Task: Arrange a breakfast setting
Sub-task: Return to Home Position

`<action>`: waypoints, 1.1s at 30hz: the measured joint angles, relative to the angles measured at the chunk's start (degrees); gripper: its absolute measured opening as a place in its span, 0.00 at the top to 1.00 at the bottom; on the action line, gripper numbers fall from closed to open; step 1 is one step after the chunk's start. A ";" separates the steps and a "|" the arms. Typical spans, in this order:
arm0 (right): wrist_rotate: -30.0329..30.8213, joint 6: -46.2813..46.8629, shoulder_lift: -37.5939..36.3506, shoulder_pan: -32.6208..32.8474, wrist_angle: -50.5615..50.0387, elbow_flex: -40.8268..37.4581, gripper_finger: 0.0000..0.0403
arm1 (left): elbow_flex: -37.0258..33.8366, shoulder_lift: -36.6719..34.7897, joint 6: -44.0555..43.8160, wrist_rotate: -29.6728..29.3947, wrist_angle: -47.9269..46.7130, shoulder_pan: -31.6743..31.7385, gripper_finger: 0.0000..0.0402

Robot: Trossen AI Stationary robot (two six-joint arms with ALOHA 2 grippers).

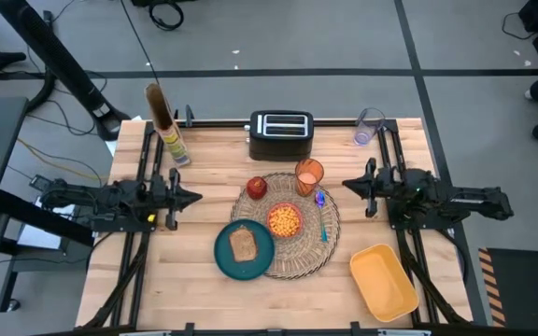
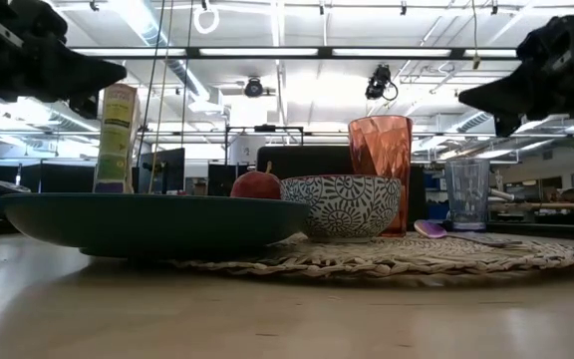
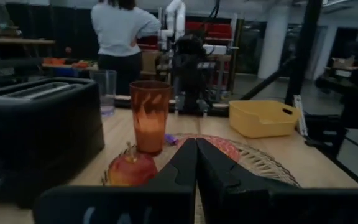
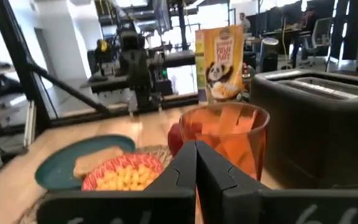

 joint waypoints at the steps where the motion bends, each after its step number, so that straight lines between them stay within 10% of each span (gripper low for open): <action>1: 1.19 -0.59 0.01 1.13 1.09 -1.38 0.99 | -0.04 -0.14 0.59 0.69 0.14 0.00 0.97; 33: -2.42 -6.65 5.19 3.77 1.38 -1.46 0.93 | -0.17 0.39 2.43 5.14 0.45 -0.07 0.97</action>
